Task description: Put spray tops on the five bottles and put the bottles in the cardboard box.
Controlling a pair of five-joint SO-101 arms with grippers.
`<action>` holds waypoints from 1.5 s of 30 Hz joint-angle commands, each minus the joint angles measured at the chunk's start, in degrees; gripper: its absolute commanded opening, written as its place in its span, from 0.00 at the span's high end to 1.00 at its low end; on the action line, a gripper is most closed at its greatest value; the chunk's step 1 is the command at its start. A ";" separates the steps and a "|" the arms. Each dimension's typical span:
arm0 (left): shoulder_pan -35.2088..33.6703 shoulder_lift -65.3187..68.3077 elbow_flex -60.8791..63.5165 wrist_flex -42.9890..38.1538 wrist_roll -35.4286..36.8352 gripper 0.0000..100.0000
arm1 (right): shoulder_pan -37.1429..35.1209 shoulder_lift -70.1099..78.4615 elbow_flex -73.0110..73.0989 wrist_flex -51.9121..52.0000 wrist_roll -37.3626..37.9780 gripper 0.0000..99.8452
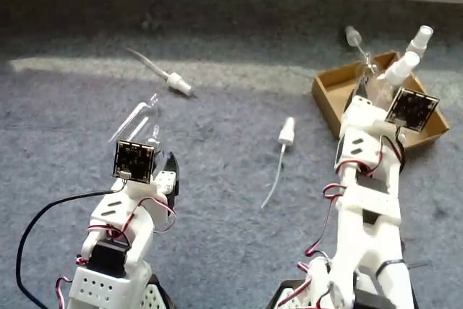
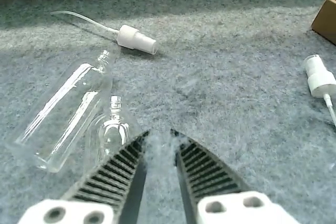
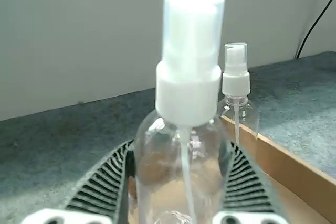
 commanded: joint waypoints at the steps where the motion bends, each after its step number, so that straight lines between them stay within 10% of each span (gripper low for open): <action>1: -0.04 -0.48 1.19 0.09 0.70 0.99 | -1.45 6.02 -7.43 -6.46 -1.67 0.88; 45: -0.04 -0.40 1.19 0.26 0.70 0.99 | -5.93 48.84 -26.77 -29.49 7.74 0.88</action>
